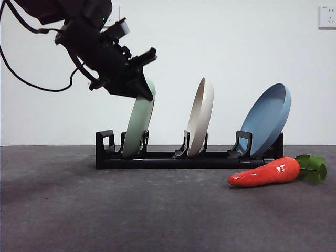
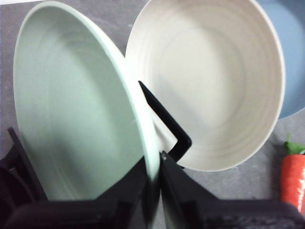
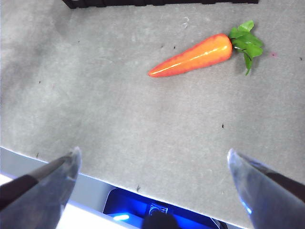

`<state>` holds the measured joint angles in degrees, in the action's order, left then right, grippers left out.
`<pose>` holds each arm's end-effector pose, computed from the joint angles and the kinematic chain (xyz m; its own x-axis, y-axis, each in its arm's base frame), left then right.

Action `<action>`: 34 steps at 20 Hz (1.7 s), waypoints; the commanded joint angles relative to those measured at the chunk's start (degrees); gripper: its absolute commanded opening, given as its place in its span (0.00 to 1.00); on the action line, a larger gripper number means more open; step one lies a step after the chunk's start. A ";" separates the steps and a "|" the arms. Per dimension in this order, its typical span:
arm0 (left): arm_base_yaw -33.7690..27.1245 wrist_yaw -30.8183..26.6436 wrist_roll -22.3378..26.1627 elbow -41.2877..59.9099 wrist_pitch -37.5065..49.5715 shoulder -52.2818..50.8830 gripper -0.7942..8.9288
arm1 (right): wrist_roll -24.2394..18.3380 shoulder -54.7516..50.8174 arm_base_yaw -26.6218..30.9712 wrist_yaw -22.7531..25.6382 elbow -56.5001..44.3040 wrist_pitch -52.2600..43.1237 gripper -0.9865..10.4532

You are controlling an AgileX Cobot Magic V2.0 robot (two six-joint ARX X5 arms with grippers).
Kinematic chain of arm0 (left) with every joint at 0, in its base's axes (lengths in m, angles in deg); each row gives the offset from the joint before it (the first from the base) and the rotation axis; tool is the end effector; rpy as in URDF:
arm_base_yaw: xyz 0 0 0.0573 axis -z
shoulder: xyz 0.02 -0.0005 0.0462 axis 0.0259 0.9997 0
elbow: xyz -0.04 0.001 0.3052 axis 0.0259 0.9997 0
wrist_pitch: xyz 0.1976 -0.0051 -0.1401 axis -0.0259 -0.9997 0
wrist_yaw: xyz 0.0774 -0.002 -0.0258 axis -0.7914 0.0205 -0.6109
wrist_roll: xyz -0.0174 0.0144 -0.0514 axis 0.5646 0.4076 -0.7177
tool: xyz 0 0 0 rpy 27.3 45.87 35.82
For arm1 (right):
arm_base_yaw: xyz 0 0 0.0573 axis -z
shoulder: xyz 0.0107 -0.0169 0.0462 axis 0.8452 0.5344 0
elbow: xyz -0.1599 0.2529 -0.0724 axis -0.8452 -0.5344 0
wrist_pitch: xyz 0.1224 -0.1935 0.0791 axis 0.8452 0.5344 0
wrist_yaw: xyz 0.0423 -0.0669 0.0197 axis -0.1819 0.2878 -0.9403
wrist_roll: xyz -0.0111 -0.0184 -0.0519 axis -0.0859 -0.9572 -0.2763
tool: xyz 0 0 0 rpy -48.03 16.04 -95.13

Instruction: Take the green plate from the plate rack,put the plate on the table,take the carrot from the table,put the carrot in the plate

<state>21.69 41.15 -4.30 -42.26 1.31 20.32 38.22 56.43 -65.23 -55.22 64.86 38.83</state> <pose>0.3743 -0.1701 0.2992 0.6617 -0.5866 -0.4670 0.5548 0.8020 -0.2213 0.0701 0.0204 0.3486 0.5533 0.4095 -0.7254 -0.3061 0.9099 0.2801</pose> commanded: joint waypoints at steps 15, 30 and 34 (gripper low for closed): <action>12.87 -11.61 18.56 -4.76 -35.17 -28.55 0.08 | 0.37 -0.09 -0.13 0.04 0.04 -0.04 0.57; 43.80 -43.15 26.73 19.34 -32.17 -17.40 0.08 | -0.07 -0.09 -0.13 -0.11 0.04 0.04 0.57; 43.78 -44.74 27.89 19.78 -28.83 -8.31 0.08 | -0.07 -0.09 -0.15 -0.13 0.04 0.11 0.57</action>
<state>65.43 -3.57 22.54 -22.85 -27.98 11.66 38.19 56.43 -65.23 -55.27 64.86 38.92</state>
